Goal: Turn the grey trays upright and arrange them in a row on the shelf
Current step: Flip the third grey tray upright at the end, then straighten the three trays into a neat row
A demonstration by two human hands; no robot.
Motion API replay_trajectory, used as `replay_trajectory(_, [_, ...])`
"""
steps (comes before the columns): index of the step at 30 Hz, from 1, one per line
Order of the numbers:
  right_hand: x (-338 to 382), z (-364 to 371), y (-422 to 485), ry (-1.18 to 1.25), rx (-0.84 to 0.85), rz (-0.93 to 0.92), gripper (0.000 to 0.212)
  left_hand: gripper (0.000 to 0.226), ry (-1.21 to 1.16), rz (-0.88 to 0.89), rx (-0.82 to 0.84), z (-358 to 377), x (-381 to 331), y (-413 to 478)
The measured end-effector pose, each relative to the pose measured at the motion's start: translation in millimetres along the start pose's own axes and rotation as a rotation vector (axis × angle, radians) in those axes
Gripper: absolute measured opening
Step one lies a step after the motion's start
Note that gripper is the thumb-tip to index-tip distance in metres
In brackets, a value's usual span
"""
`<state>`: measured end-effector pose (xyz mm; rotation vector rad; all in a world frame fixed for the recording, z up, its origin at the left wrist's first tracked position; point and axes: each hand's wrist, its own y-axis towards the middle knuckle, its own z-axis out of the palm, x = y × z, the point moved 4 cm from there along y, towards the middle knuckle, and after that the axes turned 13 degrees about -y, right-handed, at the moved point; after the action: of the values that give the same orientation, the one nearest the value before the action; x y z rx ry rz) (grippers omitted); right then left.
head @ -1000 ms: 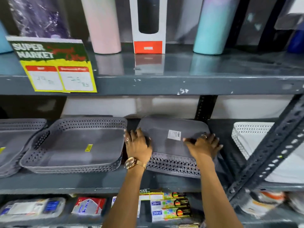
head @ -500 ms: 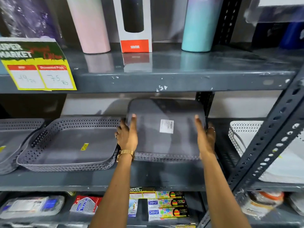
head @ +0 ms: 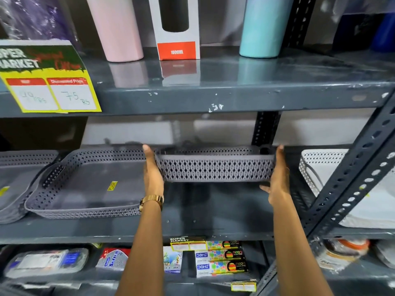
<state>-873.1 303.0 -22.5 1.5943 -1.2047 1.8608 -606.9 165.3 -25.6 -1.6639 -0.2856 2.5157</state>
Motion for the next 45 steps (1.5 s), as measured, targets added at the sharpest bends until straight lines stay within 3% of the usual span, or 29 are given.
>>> replay_trajectory(1, [-4,-2,1,-0.027,-0.027,0.019,0.094,0.103,0.056,-0.013,-0.015,-3,1,-2])
replay_trajectory(3, [-14,-7,8,-0.071,-0.091,0.057,0.073,0.05,0.16,0.012,-0.031,-6,1,-5])
replay_trajectory(5, [-22,-12,12,-0.155,-0.158,0.044,0.06,0.03,0.268,0.086,-0.015,-8,1,-5])
replay_trajectory(8, [-36,-19,12,-0.311,-0.205,-0.019,0.044,0.033,0.593,0.128,0.012,-7,6,-7])
replay_trajectory(11, [-44,-20,6,-0.519,-0.208,-0.076,0.041,0.035,0.801,0.162,0.018,-5,14,-14])
replay_trajectory(15, [-42,-12,-9,-0.981,-0.25,-0.164,0.066,0.04,1.071,0.323,0.042,0,8,-30])
replay_trajectory(18, [-24,16,-36,-1.275,-0.357,-0.354,0.083,0.039,1.161,0.508,0.048,-3,-7,-35])
replay_trajectory(22, [-14,99,-74,-1.269,-0.169,-0.602,0.06,0.038,1.198,0.633,0.01,-44,-33,-18])
replay_trajectory(26, [-30,184,-105,-1.243,0.033,-0.591,0.075,0.048,1.252,0.545,-0.09,-125,-66,19])
replay_trajectory(28, [-38,209,-108,-1.157,0.137,-0.493,0.086,0.055,1.279,0.515,-0.148,-168,-83,37])
replay_trajectory(31, [-52,239,-117,-0.958,0.291,-0.195,0.1,0.065,1.352,0.408,-0.283,-237,-114,64])
replay_trajectory(34, [-65,256,-125,-1.031,0.249,-0.152,0.088,0.07,1.392,0.258,-0.287,-285,-134,91])
replay_trajectory(37, [-73,263,-133,-1.166,0.115,-0.217,0.059,0.058,1.354,0.142,-0.136,-309,-140,112])
replay_trajectory(45, [-79,263,-152,-1.346,-0.016,-0.257,0.03,0.032,1.364,0.318,0.075,-316,-138,113])
